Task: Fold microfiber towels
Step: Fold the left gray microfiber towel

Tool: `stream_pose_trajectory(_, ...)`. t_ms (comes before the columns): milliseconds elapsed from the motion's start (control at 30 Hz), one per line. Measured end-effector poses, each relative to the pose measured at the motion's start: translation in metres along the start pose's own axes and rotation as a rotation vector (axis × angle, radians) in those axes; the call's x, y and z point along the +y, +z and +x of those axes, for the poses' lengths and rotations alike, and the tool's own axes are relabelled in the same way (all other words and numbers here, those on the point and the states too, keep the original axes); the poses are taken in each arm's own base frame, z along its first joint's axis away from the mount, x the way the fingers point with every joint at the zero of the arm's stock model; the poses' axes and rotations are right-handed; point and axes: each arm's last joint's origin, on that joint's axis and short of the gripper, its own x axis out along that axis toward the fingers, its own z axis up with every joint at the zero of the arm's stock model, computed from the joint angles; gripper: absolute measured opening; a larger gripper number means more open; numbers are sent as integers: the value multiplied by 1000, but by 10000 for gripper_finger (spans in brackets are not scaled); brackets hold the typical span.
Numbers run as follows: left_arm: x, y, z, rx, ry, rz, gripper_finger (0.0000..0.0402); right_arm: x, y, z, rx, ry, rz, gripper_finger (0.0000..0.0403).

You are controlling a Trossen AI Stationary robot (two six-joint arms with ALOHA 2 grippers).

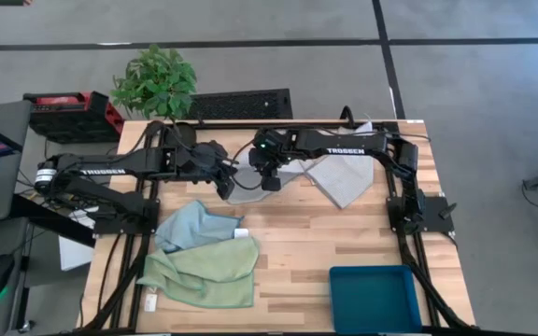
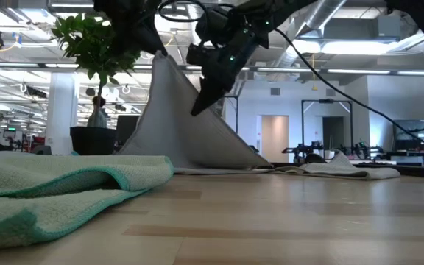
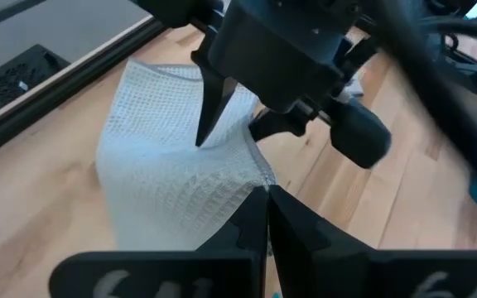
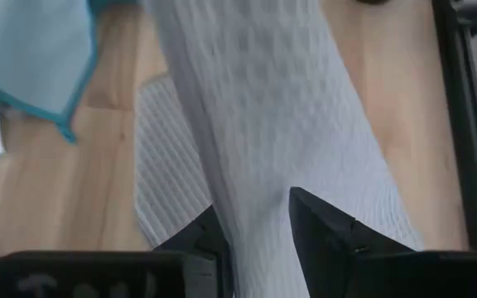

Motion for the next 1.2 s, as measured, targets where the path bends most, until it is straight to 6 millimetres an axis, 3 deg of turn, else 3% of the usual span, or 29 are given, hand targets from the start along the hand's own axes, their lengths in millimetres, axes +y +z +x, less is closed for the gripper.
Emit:
stream_pose_trajectory(700,-3,24,-28,-5,36,11,0,-23,-28,-4,202,-39,64,120)
stream_pose_trajectory(1200,-2,30,-39,4,78,11,0,-27,-44,-9,325,0,124,120)
